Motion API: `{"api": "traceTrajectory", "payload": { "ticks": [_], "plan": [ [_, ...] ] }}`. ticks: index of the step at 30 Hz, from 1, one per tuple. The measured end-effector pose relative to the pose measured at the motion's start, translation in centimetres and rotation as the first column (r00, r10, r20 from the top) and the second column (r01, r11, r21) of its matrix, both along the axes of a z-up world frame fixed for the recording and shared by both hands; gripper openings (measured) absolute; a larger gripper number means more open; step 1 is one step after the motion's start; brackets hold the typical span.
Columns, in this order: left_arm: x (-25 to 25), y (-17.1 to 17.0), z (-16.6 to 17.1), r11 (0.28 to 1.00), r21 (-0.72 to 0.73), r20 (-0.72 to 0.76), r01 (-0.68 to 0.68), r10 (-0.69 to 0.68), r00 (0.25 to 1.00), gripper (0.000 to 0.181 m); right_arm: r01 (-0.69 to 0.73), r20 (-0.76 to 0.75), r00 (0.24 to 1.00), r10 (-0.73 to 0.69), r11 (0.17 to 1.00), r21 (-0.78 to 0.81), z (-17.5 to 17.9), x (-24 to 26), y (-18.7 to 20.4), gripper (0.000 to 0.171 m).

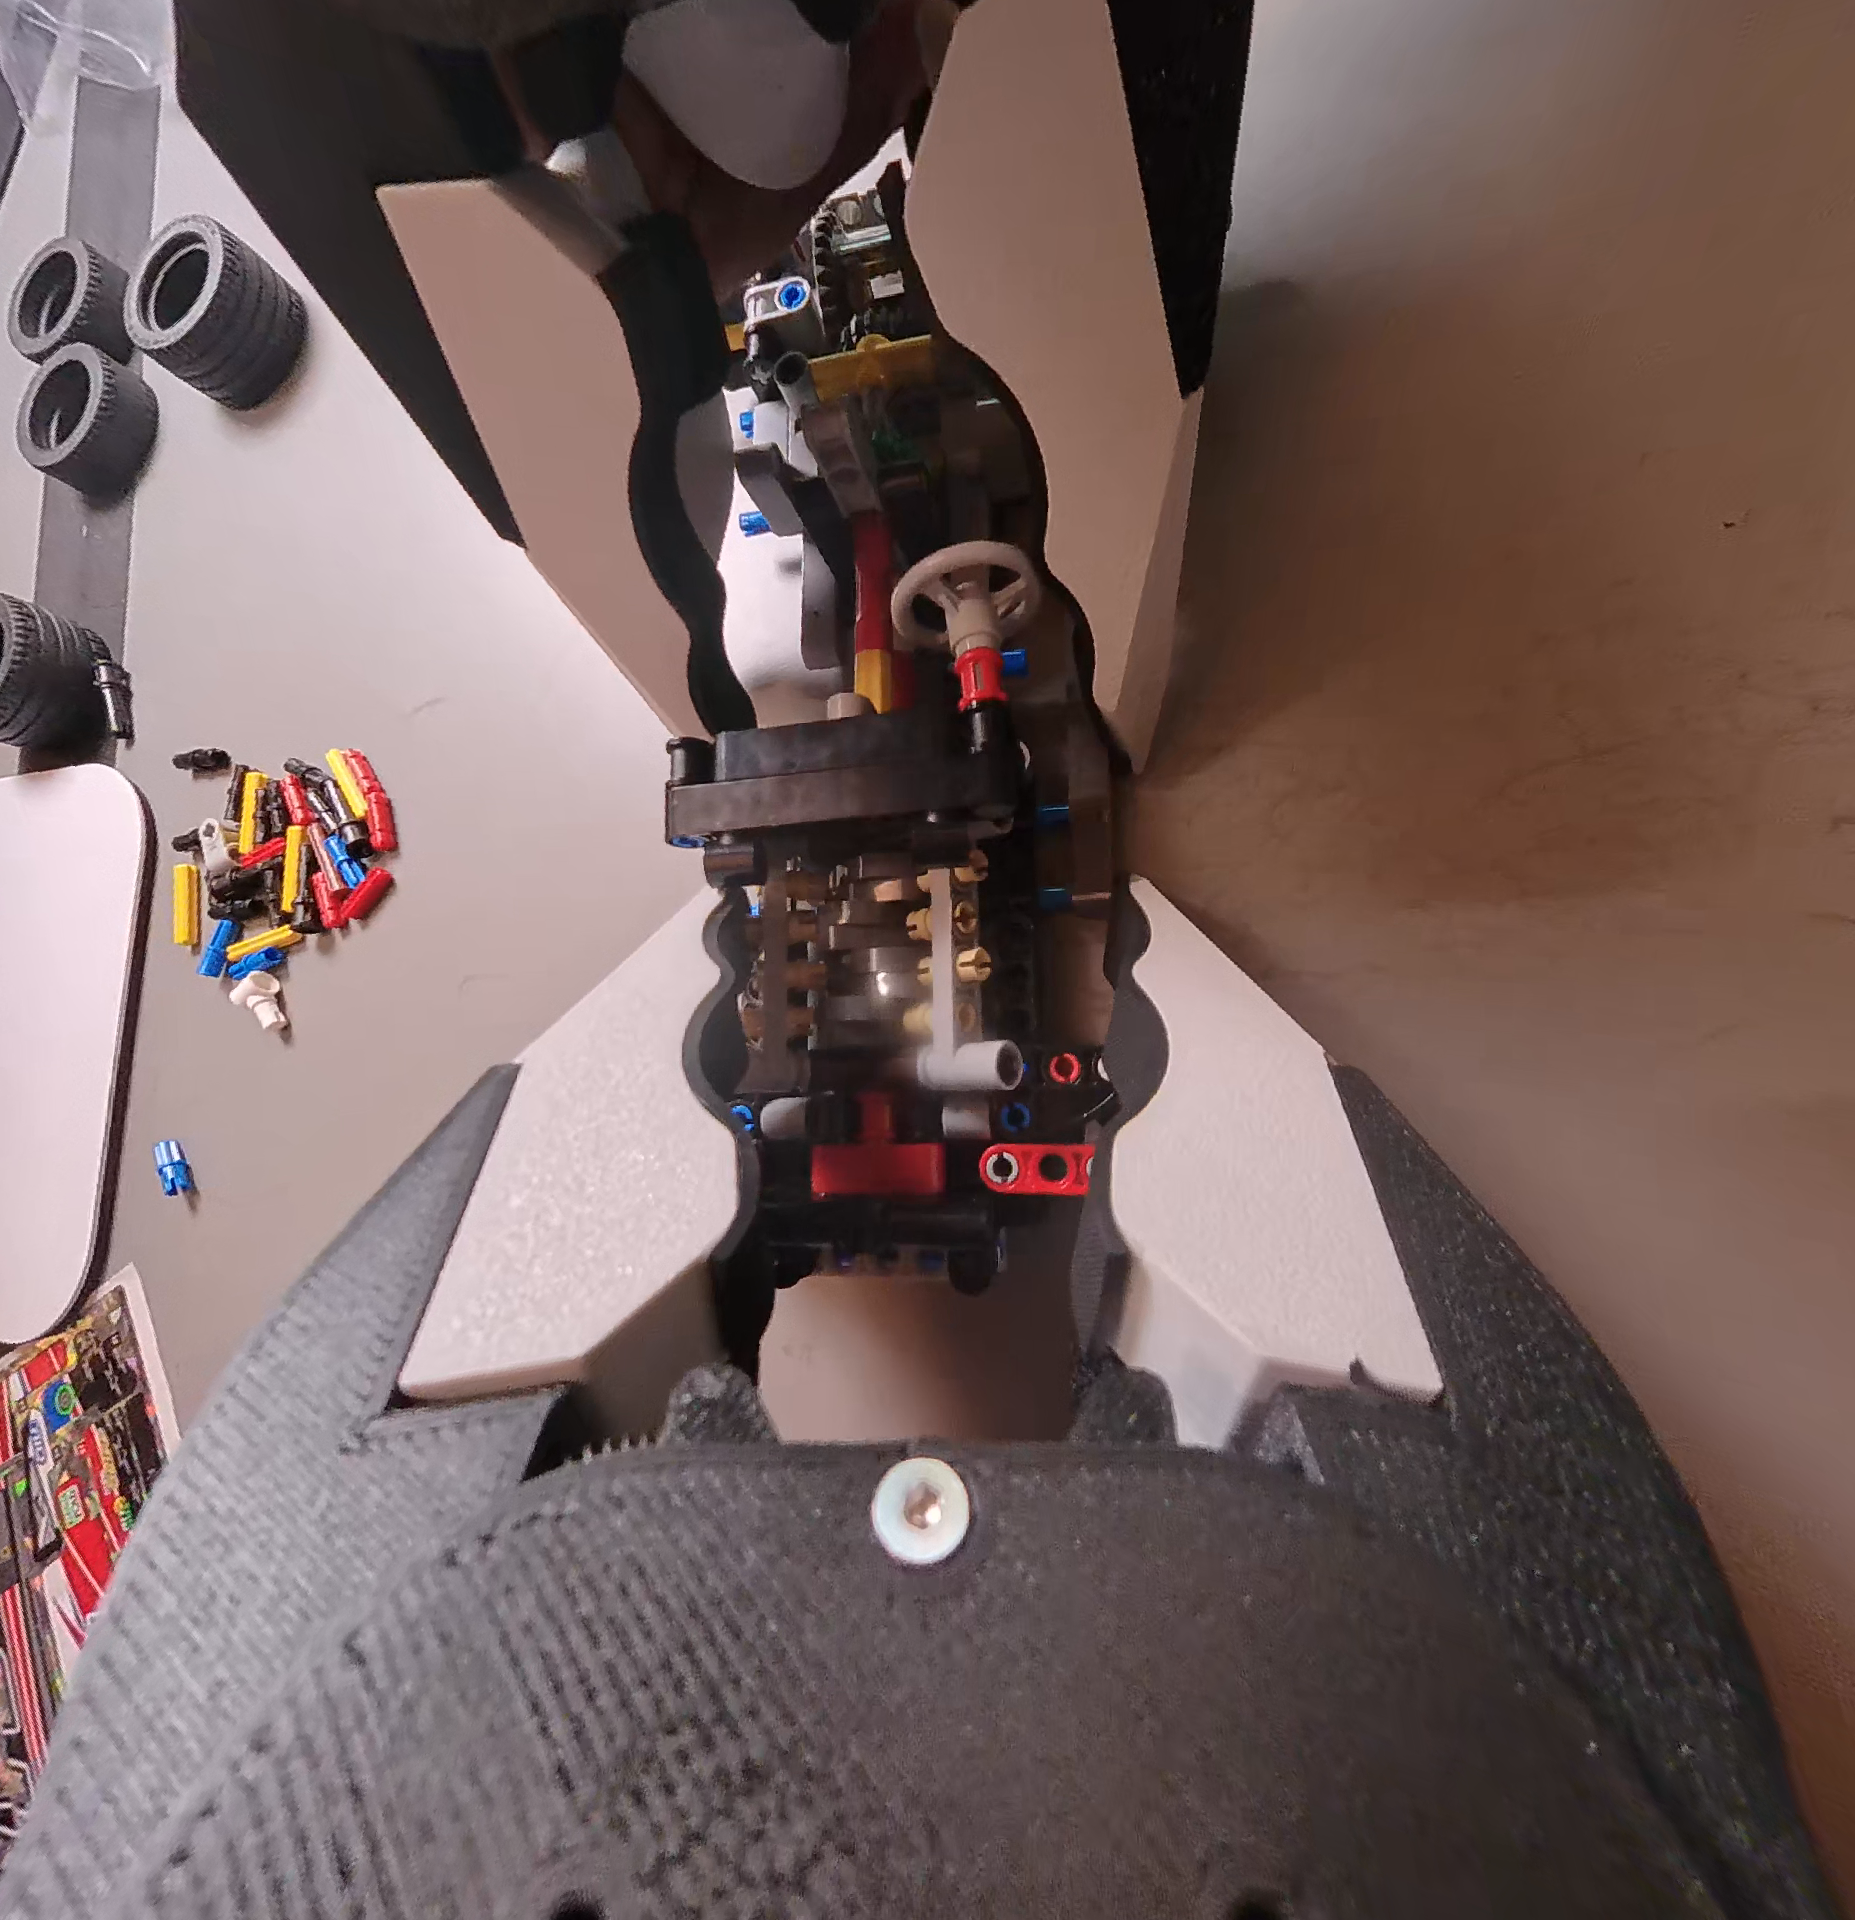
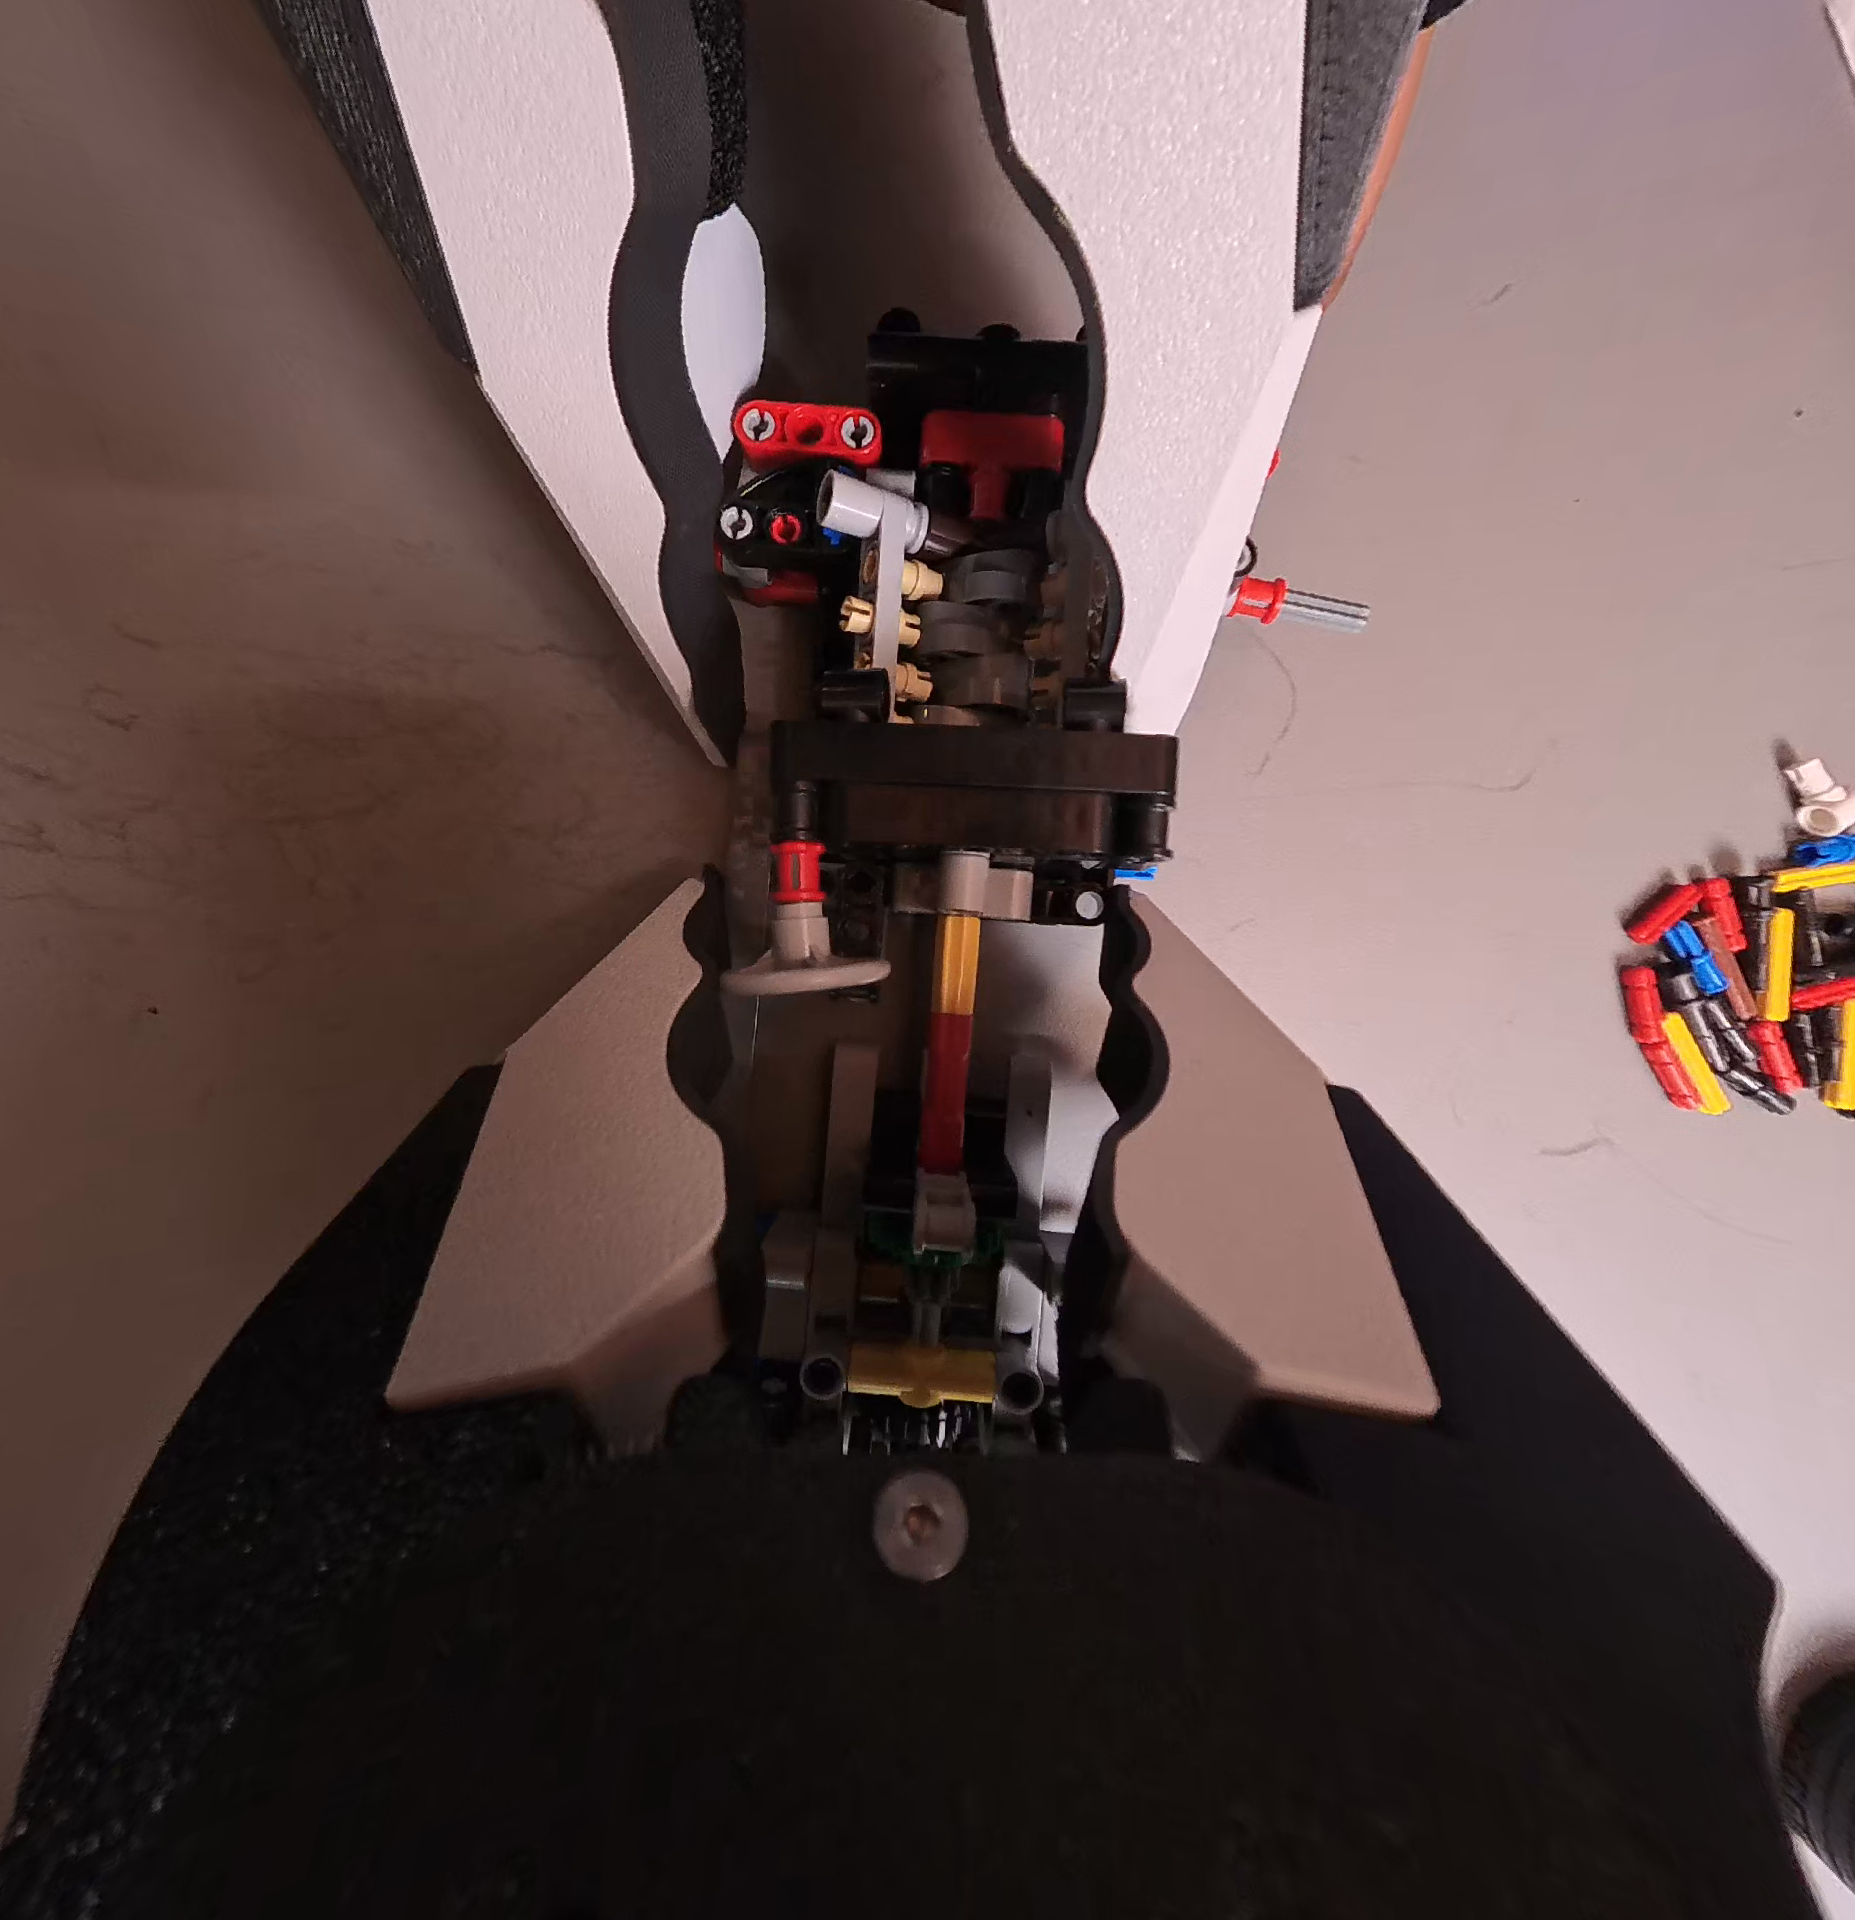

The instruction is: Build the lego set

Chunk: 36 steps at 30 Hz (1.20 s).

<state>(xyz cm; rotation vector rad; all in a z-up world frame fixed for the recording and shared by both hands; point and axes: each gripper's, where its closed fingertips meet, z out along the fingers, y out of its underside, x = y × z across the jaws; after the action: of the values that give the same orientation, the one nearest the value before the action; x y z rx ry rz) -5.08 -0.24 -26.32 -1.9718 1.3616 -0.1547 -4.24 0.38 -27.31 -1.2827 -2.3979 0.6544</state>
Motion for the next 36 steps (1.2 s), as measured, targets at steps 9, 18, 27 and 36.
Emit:
{"api": "traceTrajectory", "payload": {
  "ticks": [9,18,27,36],
  "plan": [
    [0.07,-0.01,-0.01,1.0,0.023,0.005,0.013,-0.013,1.0,0.069,-0.003,0.006,1.0,0.003,1.0,0.013,-0.02,0.02,-0.01,0.07],
    [0.1,-0.02,0.03,0.999,0.046,0.024,0.018,-0.019,1.0,0.069,-0.002,0.01,1.0,0.001,1.0,0.014,-0.02,0.02,-0.01,0.07],
    [0.04,0.0,0.13,0.996,0.088,0.036,0.007,-0.01,0.999,0.065,0.002,0.006,1.0,-0.002,1.0,0.015,-0.01,0.05,-0.08,0.066],
    [0.25,-0.24,0.16,0.997,0.08,0.038,0.016,-0.019,0.999,0.067,0.011,0.012,1.0,-0.011,1.0,-0.009,-0.09,0.21,-0.55,0.074]
  ]
}}
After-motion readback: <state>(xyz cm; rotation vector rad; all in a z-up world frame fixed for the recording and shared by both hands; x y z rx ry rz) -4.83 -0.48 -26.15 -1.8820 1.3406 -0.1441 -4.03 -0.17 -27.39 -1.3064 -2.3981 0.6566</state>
